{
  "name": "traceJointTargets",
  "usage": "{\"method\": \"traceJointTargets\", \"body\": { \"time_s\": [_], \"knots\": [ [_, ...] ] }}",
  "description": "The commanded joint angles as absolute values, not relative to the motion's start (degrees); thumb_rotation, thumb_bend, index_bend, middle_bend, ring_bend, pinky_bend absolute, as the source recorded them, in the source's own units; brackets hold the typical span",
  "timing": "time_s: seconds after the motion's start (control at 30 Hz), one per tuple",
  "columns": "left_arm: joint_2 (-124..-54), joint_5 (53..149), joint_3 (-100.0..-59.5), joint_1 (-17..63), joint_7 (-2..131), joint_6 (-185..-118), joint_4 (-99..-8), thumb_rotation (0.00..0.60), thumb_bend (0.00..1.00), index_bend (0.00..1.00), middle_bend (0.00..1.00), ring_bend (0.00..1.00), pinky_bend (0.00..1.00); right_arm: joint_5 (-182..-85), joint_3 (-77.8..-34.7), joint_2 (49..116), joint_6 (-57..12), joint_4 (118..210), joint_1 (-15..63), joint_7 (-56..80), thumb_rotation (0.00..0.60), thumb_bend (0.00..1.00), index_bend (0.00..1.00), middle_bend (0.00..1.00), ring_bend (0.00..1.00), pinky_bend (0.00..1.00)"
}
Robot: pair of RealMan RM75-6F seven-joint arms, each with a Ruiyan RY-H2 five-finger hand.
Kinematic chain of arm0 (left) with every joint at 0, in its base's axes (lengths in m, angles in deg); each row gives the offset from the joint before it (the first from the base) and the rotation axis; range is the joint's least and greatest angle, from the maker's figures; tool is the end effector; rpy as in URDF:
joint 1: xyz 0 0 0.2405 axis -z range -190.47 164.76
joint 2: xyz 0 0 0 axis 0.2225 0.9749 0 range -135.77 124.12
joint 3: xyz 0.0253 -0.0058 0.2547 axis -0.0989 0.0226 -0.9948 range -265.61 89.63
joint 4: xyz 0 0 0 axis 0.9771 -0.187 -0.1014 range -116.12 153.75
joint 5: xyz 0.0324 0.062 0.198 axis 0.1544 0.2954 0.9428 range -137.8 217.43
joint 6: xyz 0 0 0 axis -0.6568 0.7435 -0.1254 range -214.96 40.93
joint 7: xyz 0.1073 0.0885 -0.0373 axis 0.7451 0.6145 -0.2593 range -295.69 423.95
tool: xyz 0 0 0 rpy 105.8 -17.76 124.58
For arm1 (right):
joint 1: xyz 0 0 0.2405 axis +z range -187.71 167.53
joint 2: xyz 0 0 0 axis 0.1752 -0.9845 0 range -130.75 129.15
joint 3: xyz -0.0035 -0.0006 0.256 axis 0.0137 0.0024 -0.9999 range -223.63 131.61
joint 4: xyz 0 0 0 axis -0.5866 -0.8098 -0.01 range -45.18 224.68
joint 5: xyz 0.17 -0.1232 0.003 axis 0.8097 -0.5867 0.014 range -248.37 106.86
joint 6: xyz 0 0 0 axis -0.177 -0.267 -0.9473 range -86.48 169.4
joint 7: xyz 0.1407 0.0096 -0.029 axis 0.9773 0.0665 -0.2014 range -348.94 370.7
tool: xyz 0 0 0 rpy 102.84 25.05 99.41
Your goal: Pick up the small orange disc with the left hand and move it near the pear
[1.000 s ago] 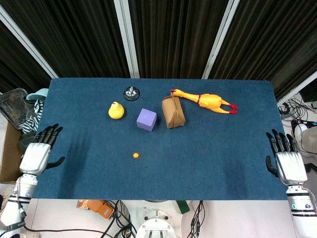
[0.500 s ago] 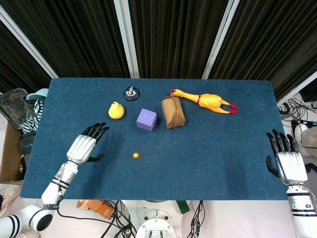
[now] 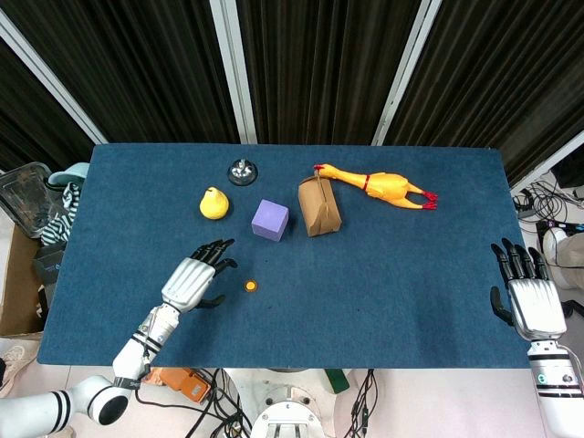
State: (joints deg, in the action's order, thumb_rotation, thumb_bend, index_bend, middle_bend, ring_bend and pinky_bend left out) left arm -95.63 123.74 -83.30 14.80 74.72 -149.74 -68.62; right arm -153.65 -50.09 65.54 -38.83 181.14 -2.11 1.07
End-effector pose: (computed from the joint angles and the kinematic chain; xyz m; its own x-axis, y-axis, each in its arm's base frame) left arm -0.1812 0.2635 -0.0223 0.3401 0.2676 0.9015 0.8830 -0.4207 -0.2082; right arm -0.3102 -0.2022 0.1429 0.5211 -0.0443 0.8523 -0.8534 -0.0151 0.5210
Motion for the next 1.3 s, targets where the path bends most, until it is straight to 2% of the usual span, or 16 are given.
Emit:
{"method": "traceJointTargets", "body": {
  "time_s": [0.03,0.6,1.3],
  "knots": [
    [-97.37,122.72,-83.91,15.25,76.35,-148.83,-67.79,0.6,0.21,0.31,0.0,0.0,0.13,-153.78,-50.04,65.54,-38.84,181.16,-2.09,1.01,0.6,0.69,0.0,0.03,0.11,0.08],
    [-102.95,119.87,-82.35,19.95,76.52,-144.41,-62.59,0.6,0.2,0.35,0.0,0.0,0.13,-153.37,-50.15,65.66,-38.54,181.05,-1.95,1.04,0.6,0.69,0.0,0.03,0.11,0.08],
    [-103.76,115.52,-81.93,23.36,82.15,-141.26,-61.54,0.6,0.22,0.37,0.0,0.0,0.13,-152.61,-50.35,65.73,-38.25,181.18,-1.89,1.05,0.6,0.69,0.0,0.03,0.11,0.08]
  ]
}}
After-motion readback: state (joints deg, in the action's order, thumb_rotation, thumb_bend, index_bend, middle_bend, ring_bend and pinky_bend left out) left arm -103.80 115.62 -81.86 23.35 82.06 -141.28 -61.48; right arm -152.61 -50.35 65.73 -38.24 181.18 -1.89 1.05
